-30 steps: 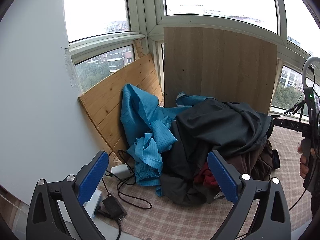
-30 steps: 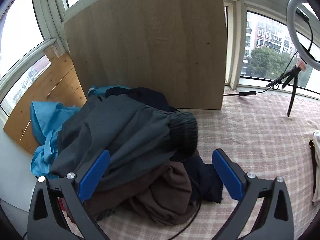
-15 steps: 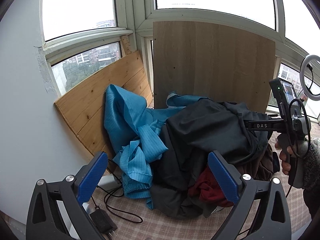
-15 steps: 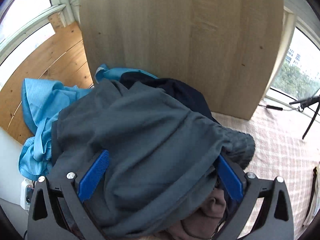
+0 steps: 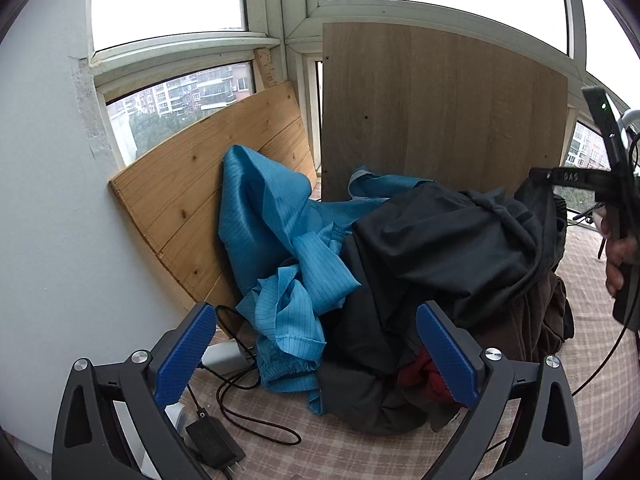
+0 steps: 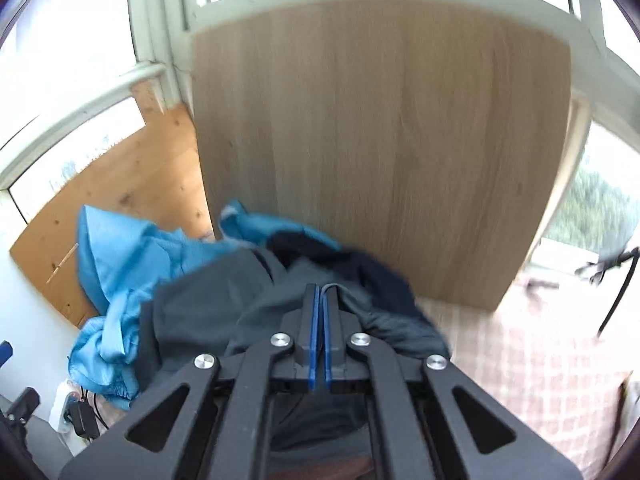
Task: Fold clothes
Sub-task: 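Lift the dark grey trousers with the right gripper and pull them out of the heap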
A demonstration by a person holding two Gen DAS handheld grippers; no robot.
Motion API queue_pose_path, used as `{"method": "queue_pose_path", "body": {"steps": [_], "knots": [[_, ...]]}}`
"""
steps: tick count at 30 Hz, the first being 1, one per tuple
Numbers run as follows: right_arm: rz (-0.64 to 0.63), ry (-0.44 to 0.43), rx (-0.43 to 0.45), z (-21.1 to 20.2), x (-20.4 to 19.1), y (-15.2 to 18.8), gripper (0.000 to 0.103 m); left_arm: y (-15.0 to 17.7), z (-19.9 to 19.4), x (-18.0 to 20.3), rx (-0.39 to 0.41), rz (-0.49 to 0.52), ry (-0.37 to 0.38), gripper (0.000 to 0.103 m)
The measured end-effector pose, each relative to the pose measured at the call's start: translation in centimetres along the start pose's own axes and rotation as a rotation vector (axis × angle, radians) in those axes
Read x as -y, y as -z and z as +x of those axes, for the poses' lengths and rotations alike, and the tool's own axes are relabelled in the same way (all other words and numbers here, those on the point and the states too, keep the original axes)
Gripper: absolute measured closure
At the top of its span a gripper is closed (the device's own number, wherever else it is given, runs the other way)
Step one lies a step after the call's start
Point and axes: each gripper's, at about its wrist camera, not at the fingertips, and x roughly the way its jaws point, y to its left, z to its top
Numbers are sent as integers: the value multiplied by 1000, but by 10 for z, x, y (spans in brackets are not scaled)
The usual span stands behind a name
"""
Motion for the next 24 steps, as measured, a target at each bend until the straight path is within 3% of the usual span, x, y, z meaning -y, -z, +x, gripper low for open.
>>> {"method": "queue_pose_path", "body": {"steps": [3, 8, 10, 12, 13, 14, 15, 16, 19, 21, 24], "knots": [[58, -49, 46, -17, 3, -25, 102, 4, -2, -9, -6, -20, -13, 2], [-17, -103, 269, -97, -22, -90, 103, 6, -10, -21, -4, -35, -48, 2], [-70, -116, 258, -121, -38, -112, 103, 8, -14, -25, 2, -43, -53, 2], [-108, -145, 180, -122, -42, -116, 97, 9, -18, -28, 8, -52, -57, 2], [-102, -111, 140, -116, -38, -106, 91, 11, -20, -28, 10, -52, -54, 2], [-96, -75, 100, -108, -33, -95, 68, 13, -23, -28, 13, -50, -48, 2], [-90, -30, 62, -97, -26, -75, 35, 16, -25, -27, 13, -42, -44, 2], [-83, 14, 23, -85, -18, -56, 26, 19, -24, -25, 8, -29, -45, 2], [-39, 88, -131, -46, 11, 2, 24, 24, -18, -19, -20, 0, -51, 2], [43, 86, -229, -19, 36, 31, 24, 26, -11, -14, -37, 5, -37, 2], [146, 96, -308, 12, 58, 57, 24, 27, -2, -5, -56, 15, -8, 2]]}}
